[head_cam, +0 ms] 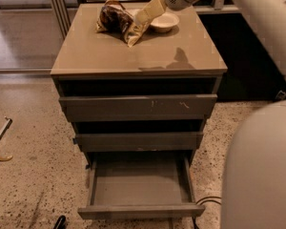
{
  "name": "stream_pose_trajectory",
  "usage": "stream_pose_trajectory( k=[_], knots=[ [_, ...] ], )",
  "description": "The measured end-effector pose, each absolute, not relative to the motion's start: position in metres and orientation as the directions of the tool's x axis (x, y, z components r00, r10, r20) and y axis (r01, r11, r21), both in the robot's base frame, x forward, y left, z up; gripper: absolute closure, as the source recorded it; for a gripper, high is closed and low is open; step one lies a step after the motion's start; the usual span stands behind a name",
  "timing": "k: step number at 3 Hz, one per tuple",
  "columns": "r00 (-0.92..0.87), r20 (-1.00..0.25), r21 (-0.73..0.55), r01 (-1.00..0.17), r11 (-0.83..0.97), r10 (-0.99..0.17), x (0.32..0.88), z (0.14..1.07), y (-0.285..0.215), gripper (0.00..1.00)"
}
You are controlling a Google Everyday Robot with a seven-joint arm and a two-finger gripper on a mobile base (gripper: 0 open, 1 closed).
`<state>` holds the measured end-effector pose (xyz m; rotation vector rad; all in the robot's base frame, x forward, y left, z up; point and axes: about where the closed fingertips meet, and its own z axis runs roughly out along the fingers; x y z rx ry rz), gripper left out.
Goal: Place brown chip bag into bottom drawer
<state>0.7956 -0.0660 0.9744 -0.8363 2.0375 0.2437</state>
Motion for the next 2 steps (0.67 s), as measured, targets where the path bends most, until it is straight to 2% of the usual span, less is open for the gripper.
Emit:
stream_pose_trajectory(
  k=[1,2],
  knots=[
    [-0.383,-0.815,-0.081,-0.668,0.74,-0.434,0.8665,0.9271,-0.02,0.0],
    [-0.383,-0.816,-0.081,-0.668,0.74,-0.434,0.8665,0.9271,-0.02,0.0]
  ],
)
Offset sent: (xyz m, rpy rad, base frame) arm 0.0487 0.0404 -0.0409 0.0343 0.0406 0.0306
